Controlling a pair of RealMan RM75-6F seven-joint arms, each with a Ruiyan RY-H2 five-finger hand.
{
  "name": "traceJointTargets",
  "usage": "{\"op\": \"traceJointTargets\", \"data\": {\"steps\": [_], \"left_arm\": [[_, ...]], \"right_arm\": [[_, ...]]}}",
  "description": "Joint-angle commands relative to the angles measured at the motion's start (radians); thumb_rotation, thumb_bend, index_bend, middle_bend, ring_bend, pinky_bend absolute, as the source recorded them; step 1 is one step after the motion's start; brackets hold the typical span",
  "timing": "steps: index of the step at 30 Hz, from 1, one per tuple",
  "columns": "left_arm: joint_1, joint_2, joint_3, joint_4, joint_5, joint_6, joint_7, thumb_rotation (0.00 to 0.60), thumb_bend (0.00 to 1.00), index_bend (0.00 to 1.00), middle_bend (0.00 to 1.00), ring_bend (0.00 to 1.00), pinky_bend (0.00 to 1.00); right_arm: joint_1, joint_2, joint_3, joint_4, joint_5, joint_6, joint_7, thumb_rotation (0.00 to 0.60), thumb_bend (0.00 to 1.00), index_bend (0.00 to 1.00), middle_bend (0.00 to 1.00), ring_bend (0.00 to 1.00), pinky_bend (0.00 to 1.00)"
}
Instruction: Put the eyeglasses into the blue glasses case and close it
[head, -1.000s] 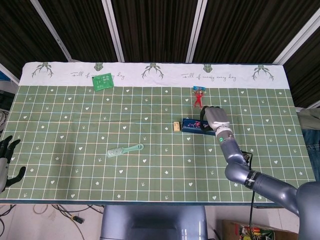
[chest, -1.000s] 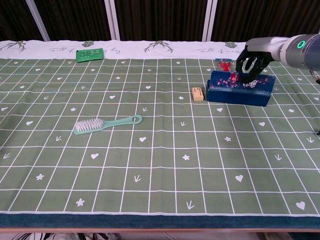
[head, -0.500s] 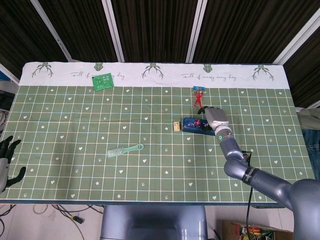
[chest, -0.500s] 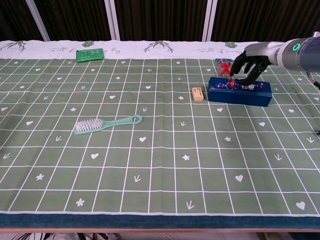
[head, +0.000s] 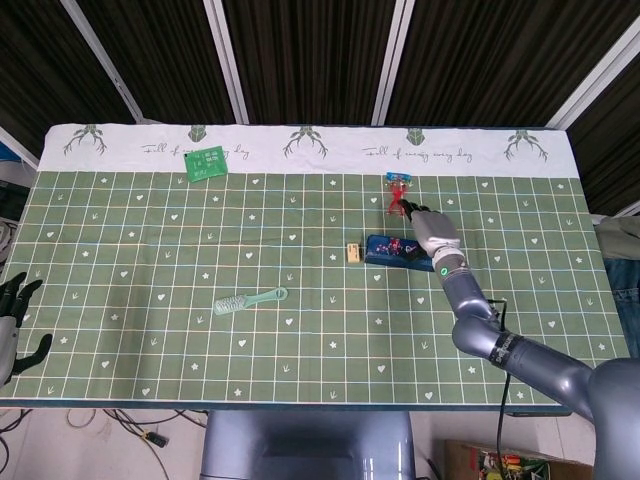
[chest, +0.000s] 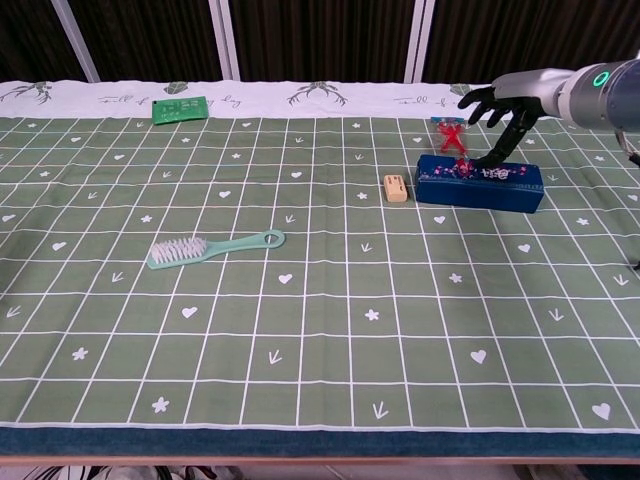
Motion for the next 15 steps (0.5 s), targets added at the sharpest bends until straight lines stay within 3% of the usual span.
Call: {"op": "traceJointTargets", "data": {"steps": [1, 4, 8, 15], "left_arm": [[-0.001, 0.0, -0.001, 0.0, 0.001, 0.001, -0.001, 0.6, 0.36, 0.1, 0.0, 0.0, 0.0], [0.0, 0.0, -0.001, 0.001, 0.002, 0.003, -0.002, 0.6, 0.36, 0.1, 0.0, 0.0, 0.0], [0.001, -0.002, -0.002, 0.002, 0.007, 0.009, -0.003, 0.6, 0.36, 0.1, 0.0, 0.0, 0.0], [0.003, -0.007, 0.0, -0.001, 0.019, 0.021, 0.004, 0.6, 0.36, 0.1, 0.0, 0.0, 0.0]], "right_arm": [[-0.028, 0.069, -0.014, -0.108, -0.035, 0.049, -0.001, 0.6, 0.32, 0.0, 0.12, 0.13, 0.19], [-0.079, 0.132, -0.018, -0.239, -0.087, 0.15, 0.014, 0.6, 0.3, 0.0, 0.12, 0.13, 0.19], [-0.198, 0.231, -0.056, -0.435, -0.244, 0.336, 0.047, 0.6, 0.26, 0.0, 0.12, 0.13, 0.19], [-0.448, 0.386, -0.216, -0.669, -0.583, 0.662, 0.118, 0.6, 0.18, 0.0, 0.11, 0.13, 0.19]]}}
